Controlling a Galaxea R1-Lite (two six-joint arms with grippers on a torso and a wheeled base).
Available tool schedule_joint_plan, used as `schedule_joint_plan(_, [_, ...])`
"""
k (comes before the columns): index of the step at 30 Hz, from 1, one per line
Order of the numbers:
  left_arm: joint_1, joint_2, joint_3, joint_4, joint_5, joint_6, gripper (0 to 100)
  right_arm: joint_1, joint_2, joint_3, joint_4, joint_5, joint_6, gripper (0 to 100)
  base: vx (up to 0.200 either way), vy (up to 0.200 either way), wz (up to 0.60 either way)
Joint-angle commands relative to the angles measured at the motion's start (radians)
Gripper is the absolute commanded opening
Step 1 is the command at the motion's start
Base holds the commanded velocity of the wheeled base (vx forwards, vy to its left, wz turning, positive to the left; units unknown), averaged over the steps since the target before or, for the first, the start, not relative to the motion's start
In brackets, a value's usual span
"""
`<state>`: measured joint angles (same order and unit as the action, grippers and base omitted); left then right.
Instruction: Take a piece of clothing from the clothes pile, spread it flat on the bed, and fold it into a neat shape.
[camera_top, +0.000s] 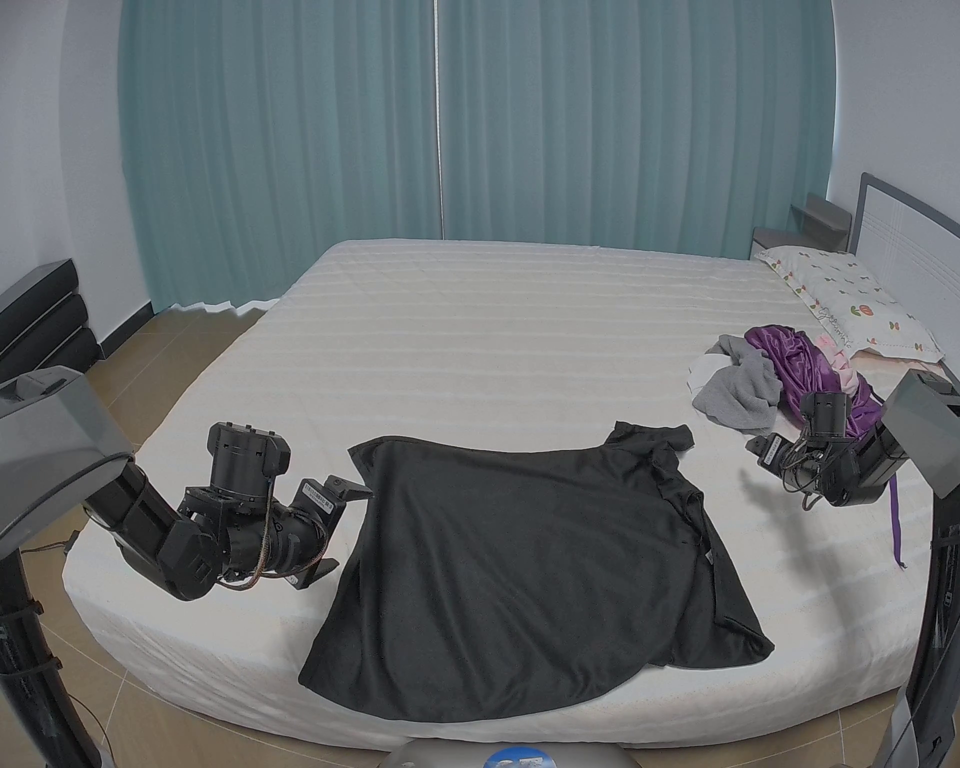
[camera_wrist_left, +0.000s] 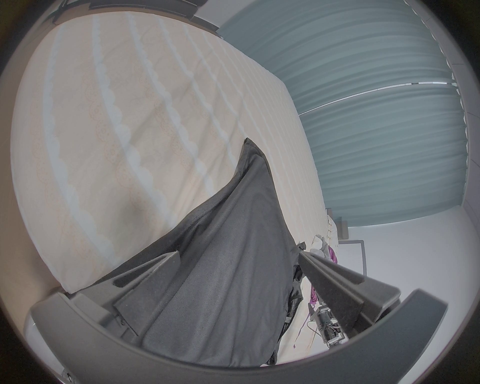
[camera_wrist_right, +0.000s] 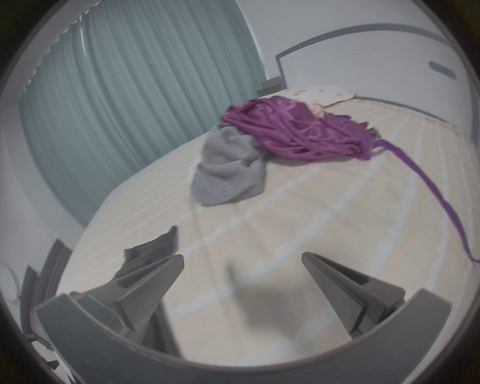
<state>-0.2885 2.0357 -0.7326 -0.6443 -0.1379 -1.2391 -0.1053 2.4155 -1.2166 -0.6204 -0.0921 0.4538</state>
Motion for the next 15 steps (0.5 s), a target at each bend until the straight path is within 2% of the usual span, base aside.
schedule_joint_plan(1, [0.002,0.003,-0.001,0.000,0.000,0.000,100,0.001,-0.067,0.083,-0.044,0.071,0.020,100,0.000,0.000,0.00])
schedule_joint_plan(2, [0.002,0.003,-0.001,0.000,0.000,0.000,100,0.024,-0.087,0.123,-0.074,0.112,0.020,100,0.000,0.000,0.00])
schedule_joint_plan(4, [0.002,0.003,-0.001,0.000,0.000,0.000,100,0.050,-0.099,0.152,-0.101,0.129,0.020,100,0.000,0.000,0.00])
schedule_joint_plan(15, [0.002,0.003,0.001,0.000,0.000,0.000,100,0.234,-0.090,0.164,-0.110,0.127,0.017,100,0.000,0.000,0.00])
